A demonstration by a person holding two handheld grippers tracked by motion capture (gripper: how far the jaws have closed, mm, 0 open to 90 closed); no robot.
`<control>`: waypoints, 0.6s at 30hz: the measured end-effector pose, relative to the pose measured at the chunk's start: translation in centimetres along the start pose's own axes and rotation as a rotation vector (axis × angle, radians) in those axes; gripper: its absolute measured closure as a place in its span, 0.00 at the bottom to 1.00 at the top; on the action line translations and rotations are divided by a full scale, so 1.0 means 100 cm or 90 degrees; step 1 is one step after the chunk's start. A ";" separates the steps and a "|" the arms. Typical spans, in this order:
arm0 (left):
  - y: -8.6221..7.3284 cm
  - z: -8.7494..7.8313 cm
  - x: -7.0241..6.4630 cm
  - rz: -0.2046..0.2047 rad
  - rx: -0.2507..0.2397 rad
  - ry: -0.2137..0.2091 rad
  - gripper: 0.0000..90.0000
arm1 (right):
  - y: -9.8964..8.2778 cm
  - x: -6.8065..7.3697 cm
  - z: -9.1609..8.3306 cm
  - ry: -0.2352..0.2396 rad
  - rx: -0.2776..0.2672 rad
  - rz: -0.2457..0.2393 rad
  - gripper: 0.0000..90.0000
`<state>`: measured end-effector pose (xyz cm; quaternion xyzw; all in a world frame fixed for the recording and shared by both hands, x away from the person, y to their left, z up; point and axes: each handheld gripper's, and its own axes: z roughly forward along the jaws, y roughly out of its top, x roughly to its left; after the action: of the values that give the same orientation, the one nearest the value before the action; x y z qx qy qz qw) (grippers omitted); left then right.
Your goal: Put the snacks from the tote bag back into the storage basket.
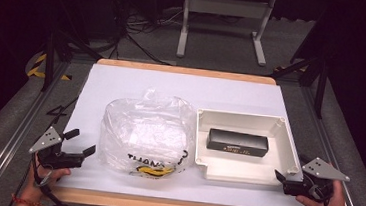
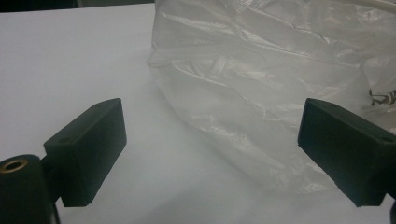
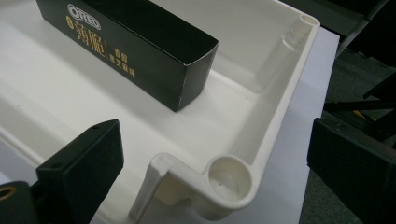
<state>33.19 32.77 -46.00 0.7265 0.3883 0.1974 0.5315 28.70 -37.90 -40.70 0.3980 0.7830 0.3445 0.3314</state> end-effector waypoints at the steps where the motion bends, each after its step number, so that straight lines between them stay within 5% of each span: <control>1: 0.000 0.000 0.000 0.000 0.000 0.000 0.10 | -0.002 0.000 0.001 0.002 -0.004 0.003 0.04; 9: 0.000 0.000 0.000 -0.001 0.002 -0.001 0.10 | -0.017 -0.002 0.005 -0.009 -0.030 0.044 0.04; 18: 0.000 0.001 0.000 -0.001 0.004 0.000 0.10 | -0.030 0.002 0.011 0.005 -0.061 0.051 0.05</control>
<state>33.26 32.74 -46.00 0.7280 0.3893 0.1956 0.5293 28.28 -38.79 -43.76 0.4112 0.7505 0.3961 0.3327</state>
